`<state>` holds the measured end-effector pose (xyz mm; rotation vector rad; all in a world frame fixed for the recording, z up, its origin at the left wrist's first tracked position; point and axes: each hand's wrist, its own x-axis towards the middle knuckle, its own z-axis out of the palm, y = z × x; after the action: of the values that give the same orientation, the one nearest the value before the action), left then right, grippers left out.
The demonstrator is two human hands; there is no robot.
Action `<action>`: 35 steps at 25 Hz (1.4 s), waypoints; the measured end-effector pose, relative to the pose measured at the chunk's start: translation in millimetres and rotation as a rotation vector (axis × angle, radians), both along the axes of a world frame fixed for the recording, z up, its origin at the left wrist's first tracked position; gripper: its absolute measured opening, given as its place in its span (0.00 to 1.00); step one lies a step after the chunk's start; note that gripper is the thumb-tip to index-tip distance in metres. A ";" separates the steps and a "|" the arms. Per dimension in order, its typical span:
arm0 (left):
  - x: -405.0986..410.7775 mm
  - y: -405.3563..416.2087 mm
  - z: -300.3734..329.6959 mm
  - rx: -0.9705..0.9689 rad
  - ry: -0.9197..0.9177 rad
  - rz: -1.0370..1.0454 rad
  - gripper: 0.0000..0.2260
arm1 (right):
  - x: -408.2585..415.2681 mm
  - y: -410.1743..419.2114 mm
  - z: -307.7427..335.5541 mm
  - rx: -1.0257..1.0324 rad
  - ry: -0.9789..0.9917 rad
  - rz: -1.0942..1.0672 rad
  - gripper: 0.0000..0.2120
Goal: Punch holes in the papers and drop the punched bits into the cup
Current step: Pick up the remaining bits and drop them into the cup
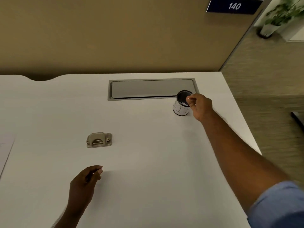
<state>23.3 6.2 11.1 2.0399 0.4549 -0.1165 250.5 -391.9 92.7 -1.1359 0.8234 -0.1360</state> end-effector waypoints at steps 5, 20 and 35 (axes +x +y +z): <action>-0.7 3.4 3.9 0.082 -0.062 -0.015 0.11 | 43.0 -11.7 -0.5 -0.435 0.259 0.393 0.16; 3.9 46.4 9.9 0.111 -0.176 -0.189 0.09 | -71.4 108.6 20.5 -0.307 -0.192 0.388 0.07; -44.6 104.5 -44.5 0.585 0.174 -0.785 0.38 | -260.7 295.5 -118.0 -0.913 -0.038 0.967 0.12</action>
<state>-21.4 110.6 -33.4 2.6966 -0.2762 -0.7059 -10.2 -96.5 -25.3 -2.2683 0.0592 0.3099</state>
